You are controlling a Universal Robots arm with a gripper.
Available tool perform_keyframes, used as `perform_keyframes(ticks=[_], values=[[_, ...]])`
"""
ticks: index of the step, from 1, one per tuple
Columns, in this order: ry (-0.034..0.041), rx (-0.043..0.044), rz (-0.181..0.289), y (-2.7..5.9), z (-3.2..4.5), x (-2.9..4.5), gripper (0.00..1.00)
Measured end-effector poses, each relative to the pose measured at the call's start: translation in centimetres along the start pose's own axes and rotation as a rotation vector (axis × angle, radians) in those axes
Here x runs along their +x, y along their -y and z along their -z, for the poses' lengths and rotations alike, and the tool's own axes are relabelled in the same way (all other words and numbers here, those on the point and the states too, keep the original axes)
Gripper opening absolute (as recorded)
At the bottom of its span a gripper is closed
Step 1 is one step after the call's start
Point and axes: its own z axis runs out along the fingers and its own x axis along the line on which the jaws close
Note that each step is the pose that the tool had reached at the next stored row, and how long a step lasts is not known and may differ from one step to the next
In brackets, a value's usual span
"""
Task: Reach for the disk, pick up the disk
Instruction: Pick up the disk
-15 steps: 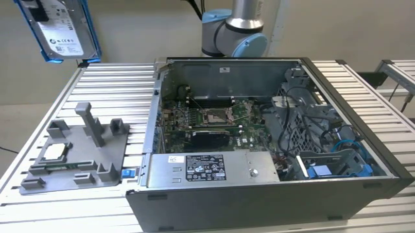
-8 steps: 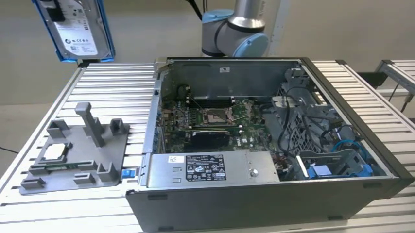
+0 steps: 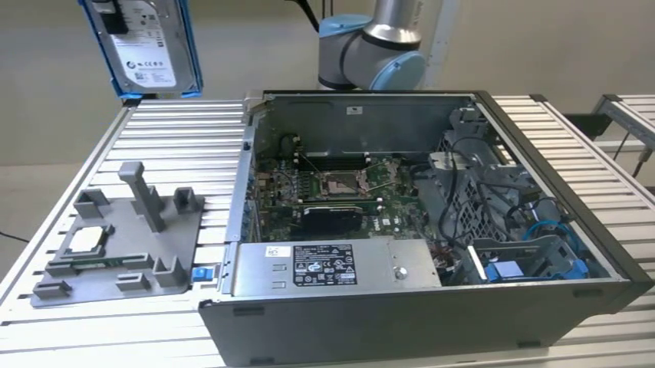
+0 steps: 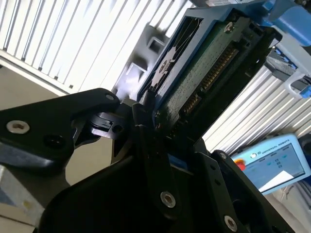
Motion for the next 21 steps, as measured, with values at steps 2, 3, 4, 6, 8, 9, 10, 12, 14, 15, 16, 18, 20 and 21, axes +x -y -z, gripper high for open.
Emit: perform_keyframes(ticks=[2,3,4,6,8,9,10,12,14,15,16,18,20,21], values=[[0.0,-0.0004,0.0,0.79,0.0,0.03,0.0],[0.0001,-0.0006,0.0,1.19,0.01,0.05,0.0],[0.0001,-0.0009,0.0,1.59,0.01,0.07,0.0],[0.0001,-0.0014,0.0,2.4,0.02,0.1,0.0],[0.0001,-0.0019,0.0,3.15,0.03,0.13,0.0],[0.0001,-0.0022,0.0,3.56,0.03,0.15,0.0],[0.0001,-0.0023,0.0,3.91,0.03,0.17,0.0],[0.0002,-0.0028,0.0,4.98,0.04,0.21,0.0],[0.0001,-0.0031,0.0,5.7,0.05,0.25,0.0],[0.0002,-0.0033,0.0,6.08,0.05,0.26,0.0],[0.0002,-0.0035,0.0,6.45,0.05,0.28,0.0],[0.0002,-0.0038,0.0,7.17,0.06,0.31,0.0],[0.0002,-0.0043,0.0,7.92,0.07,0.34,0.0],[0.0002,-0.0046,0.0,8.3,0.07,0.36,0.0]])
